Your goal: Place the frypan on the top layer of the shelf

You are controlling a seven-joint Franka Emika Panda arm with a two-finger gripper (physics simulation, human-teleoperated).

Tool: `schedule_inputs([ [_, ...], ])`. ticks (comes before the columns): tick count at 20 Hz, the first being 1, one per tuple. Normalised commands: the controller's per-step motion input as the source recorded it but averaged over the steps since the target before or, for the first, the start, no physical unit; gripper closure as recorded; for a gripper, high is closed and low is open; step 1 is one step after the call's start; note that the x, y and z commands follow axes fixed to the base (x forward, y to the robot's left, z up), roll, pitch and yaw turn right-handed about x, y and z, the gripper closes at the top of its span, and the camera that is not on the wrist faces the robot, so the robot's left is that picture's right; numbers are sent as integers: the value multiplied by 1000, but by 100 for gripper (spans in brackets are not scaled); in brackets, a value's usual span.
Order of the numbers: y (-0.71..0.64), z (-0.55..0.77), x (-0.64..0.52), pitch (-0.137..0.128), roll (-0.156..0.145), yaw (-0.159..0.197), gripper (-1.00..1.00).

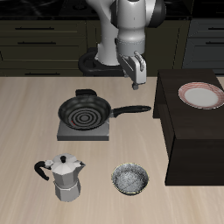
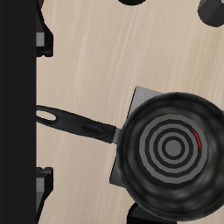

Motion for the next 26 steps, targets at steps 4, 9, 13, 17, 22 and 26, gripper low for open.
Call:
schedule_inputs([
  [4, 0, -278, -22, -4, 6, -37, -100],
  [9, -88, -187, 19, 10, -11, -34, -100],
  [13, -82, -129, 62, 2, -21, -4, -100],
  [17, -15, -104, -18, -4, -1, -31, -100],
  [22, -43, -312, -58, -19, 11, -32, -100],
  [26, -12, -225, 10, 11, -15, -20, -100],
])
